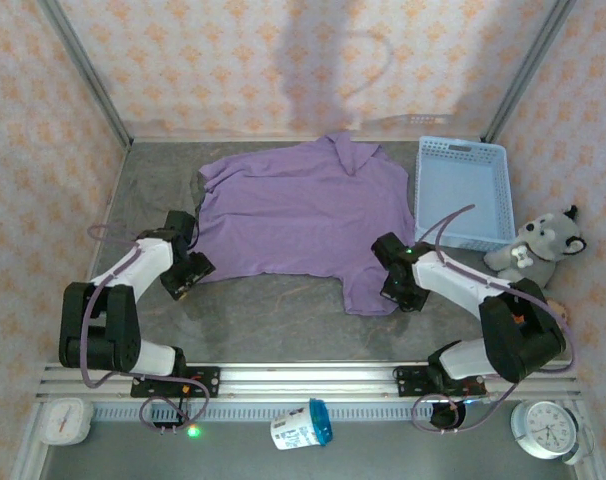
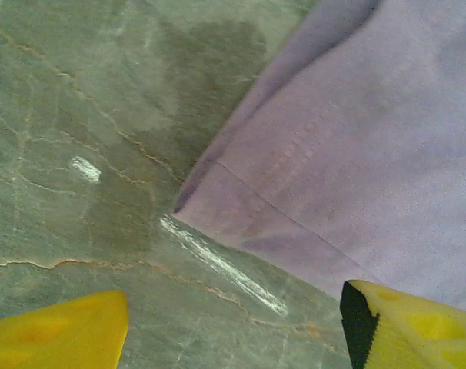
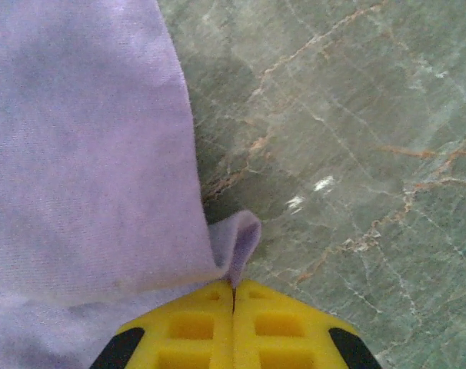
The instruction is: Fold and stack the mixed laundry pile
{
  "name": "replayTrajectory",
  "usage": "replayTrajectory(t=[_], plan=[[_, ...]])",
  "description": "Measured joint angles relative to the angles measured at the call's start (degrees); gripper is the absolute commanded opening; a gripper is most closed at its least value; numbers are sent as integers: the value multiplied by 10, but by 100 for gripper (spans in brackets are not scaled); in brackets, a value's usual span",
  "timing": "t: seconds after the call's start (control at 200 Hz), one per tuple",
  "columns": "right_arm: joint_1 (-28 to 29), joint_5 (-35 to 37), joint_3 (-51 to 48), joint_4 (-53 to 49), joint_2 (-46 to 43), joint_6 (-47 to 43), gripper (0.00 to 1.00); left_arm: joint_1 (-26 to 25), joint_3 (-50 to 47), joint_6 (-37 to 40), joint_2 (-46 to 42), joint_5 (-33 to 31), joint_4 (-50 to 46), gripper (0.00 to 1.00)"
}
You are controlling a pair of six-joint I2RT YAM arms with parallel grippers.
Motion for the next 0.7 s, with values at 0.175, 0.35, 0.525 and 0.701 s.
replayTrajectory(t=[0.175,0.35,0.525,0.701], plan=[[0,-3,14,1,2,-10,0,0,-1,-41,21,-33,37,57],[0,-4,16,3,2,-12,0,0,3,-63,65,-66,61,32],[0,-3,16,-5,-5,-9,0,1,7,-68,70,-82,50,8],[0,-4,7,-36,-51,5,0,0,-23,-56,35,-85,66,7]])
